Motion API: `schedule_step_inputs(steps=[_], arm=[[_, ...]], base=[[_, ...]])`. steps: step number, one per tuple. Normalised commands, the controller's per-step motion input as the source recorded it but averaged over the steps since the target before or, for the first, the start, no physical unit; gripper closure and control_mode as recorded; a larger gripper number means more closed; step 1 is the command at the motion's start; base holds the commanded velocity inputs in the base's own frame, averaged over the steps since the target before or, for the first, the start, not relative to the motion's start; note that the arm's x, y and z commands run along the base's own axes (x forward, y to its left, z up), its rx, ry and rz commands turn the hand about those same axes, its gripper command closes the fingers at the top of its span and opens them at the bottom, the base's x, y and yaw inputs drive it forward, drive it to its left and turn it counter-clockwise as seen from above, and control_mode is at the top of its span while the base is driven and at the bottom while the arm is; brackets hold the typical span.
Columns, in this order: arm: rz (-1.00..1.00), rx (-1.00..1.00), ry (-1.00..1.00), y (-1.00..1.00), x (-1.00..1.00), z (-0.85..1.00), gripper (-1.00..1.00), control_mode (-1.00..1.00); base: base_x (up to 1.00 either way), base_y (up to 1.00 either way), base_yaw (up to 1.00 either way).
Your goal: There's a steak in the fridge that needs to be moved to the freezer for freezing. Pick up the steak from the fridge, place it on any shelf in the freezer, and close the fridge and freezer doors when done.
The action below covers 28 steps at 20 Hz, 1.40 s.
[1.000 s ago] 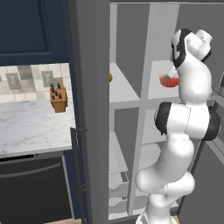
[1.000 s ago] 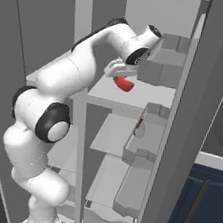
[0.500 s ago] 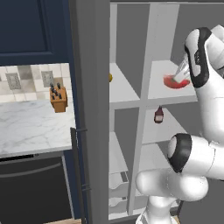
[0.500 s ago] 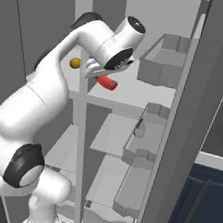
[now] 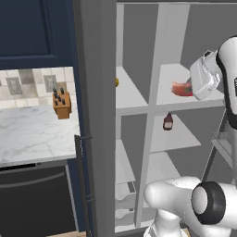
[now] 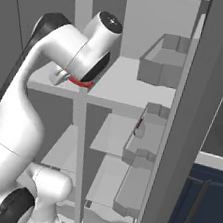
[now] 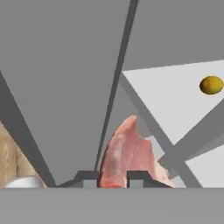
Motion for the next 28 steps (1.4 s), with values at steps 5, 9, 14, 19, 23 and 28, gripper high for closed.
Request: schedule_step_inputs(steps=[5, 9, 14, 19, 23, 28], arm=[[0.32, -0.01, -0.36, 0.42, -0.41, 0.33, 1.00, -1.00], [0.36, -0.11, -0.38, 0.72, -0.14, 0.14, 1.00, -1.00], [0.36, -0.13, -0.25, 0.52, 0.10, -0.05, 1.00, -1.00], [0.18, -0.22, -0.25, 0.35, 0.27, -0.19, 1.00, -1.00], [0.07, -0.26, -0.39, 0.43, 0.10, -0.20, 1.00, -1.00], [0.04, -0.17, -0.25, 0.15, 0.26, -0.14, 1.00, -1.00]], base=[[0.00, 0.00, 0.00], [0.00, 0.00, 0.00], [0.00, 0.00, 0.00], [0.00, 0.00, 0.00], [0.00, 0.00, 0.00], [0.00, 0.00, 0.00]])
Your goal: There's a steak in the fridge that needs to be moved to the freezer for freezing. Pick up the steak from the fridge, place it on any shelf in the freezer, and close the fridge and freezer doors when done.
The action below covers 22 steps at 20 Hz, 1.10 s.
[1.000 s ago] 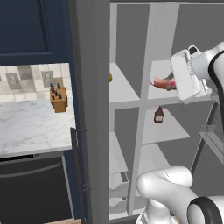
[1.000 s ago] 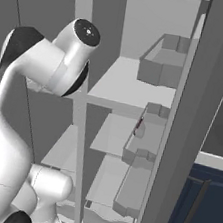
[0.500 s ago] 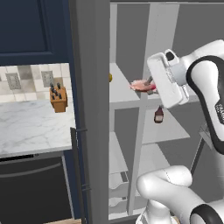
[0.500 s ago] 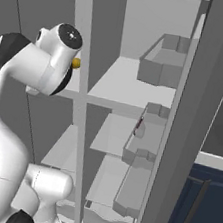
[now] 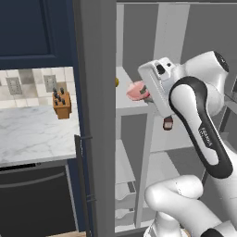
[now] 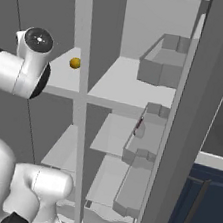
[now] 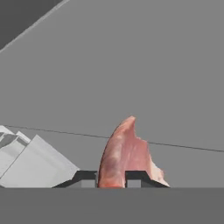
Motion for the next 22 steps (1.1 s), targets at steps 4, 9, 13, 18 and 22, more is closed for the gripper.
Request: schedule_step_inputs(steps=[4, 9, 13, 18, 22], arm=[[0.11, -0.05, 0.03, -0.02, 0.58, -0.08, 1.00, -1.00], [0.11, -0.11, 0.00, 0.14, 0.51, -0.19, 1.00, -1.00], [0.04, -0.21, 0.00, 0.43, 0.56, -0.50, 1.00, -1.00], [0.00, -0.08, 0.00, 0.04, 0.56, -0.21, 1.00, -1.00], [0.02, -0.05, 0.00, 0.00, 0.39, -0.15, 1.00, -1.00]], base=[[0.00, 0.00, 0.00], [0.00, 0.00, 0.00], [0.00, 0.00, 0.00], [0.00, 0.00, 0.00], [0.00, 0.00, 0.00]])
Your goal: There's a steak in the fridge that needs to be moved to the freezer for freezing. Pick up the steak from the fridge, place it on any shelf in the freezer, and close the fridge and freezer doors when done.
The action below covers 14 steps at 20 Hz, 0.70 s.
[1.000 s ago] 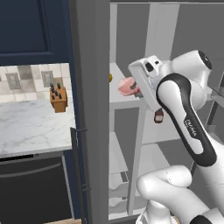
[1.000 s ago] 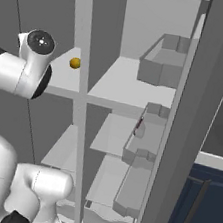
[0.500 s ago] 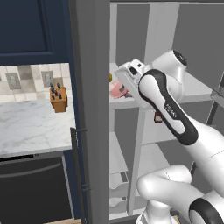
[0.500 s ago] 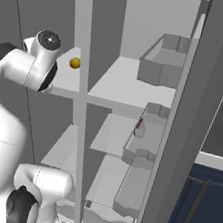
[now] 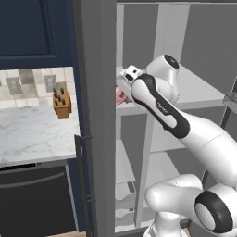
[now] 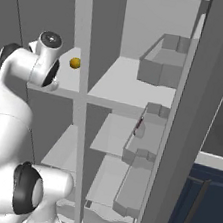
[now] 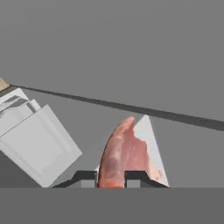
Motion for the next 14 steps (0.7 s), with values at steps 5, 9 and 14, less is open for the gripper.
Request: schedule_step_inputs(steps=[5, 9, 14], arm=[[0.00, -0.10, 0.00, 0.00, 0.38, -0.31, 1.00, -1.00], [0.00, -0.09, 0.00, 0.00, 0.42, -0.29, 1.00, -1.00], [0.00, -0.07, 0.00, -0.01, 0.40, -0.24, 1.00, -1.00]], base=[[0.00, 0.00, 0.00], [0.00, 0.00, 0.00], [0.00, 0.00, 0.00]])
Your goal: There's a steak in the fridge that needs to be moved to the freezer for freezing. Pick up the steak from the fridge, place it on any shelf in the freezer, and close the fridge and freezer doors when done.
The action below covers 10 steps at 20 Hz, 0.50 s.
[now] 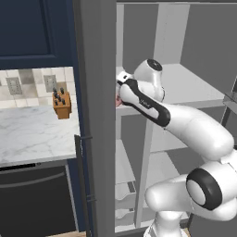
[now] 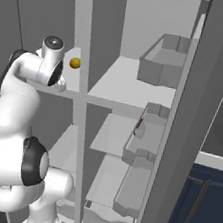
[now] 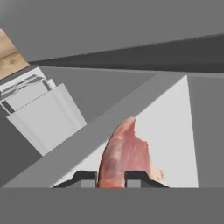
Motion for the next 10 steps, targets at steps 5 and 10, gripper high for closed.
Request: schedule_step_inputs(steps=[5, 10], arm=[[0.00, -0.06, 0.00, 0.00, 0.40, -0.23, 1.00, -1.00], [0.01, -0.05, 0.00, 0.00, 0.45, -0.29, -1.00, -1.00]], base=[[0.00, 0.00, 0.00], [0.00, 0.00, 0.00]])
